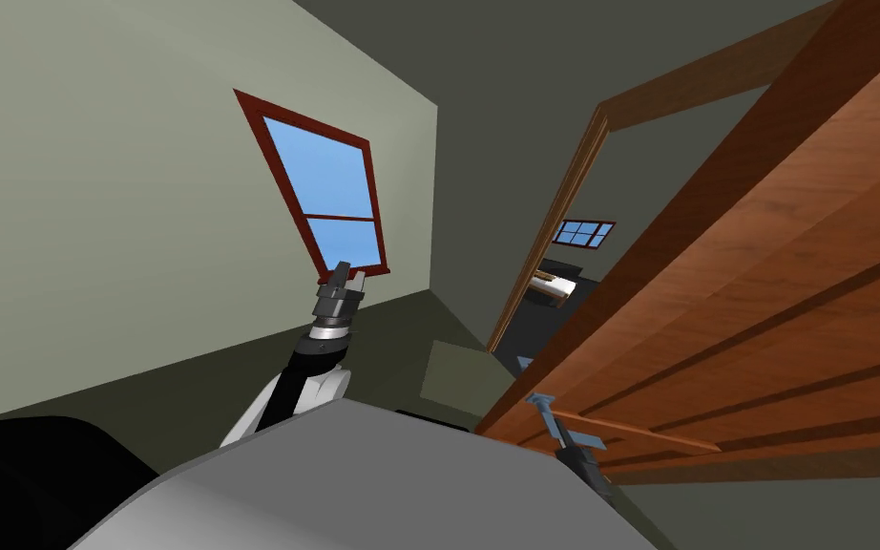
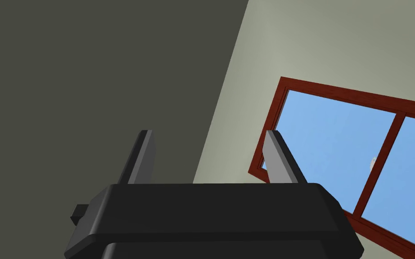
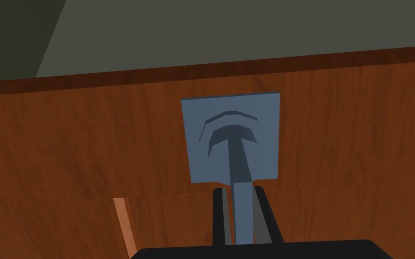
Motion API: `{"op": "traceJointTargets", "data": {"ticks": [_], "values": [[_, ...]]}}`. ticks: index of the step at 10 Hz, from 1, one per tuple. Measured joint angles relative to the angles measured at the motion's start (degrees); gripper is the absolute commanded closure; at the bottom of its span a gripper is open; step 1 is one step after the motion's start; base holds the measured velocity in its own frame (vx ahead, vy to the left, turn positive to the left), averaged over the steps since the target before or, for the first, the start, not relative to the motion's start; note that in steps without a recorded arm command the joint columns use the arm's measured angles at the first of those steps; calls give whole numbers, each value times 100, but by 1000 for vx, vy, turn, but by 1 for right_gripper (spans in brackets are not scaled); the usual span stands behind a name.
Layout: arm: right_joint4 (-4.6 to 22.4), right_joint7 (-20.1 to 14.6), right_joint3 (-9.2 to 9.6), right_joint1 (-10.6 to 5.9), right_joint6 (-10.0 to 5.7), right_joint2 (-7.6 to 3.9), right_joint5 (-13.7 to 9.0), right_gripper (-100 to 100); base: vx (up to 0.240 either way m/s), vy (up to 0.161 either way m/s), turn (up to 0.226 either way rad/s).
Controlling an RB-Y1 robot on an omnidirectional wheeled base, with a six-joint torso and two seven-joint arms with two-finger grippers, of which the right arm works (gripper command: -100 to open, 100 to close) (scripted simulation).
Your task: Pull the door open
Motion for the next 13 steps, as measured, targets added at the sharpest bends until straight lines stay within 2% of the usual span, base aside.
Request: {"op": "traceJointTargets", "data": {"ticks": [1, 3, 4, 5, 6, 7, 9, 11, 13], "values": [[5, -1, 13, 7, 1, 10, 9, 100, -138, -7, 13], [6, -58, -77, -58, -14, 16, 207, 100, -195, -48, 23], [-48, -95, -127, -55, -14, 23, 320, 100, -199, -33, 1], [-196, -113, -170, -11, 57, 36, 405, 100, -178, -30, -4], [-34, -140, -212, -132, -2, 45, 519, 100, -152, -33, 12], [-127, -181, -249, -74, 15, 39, 610, 100, -105, -50, -2], [-234, -231, -315, -70, 71, 75, 808, 100, -118, -57, 18], [-90, -263, -376, -186, -51, 103, 985, 100, -130, -74, 17], [-353, -328, -430, -92, 42, 150, 1191, 100, -113, -89, 8]]}}
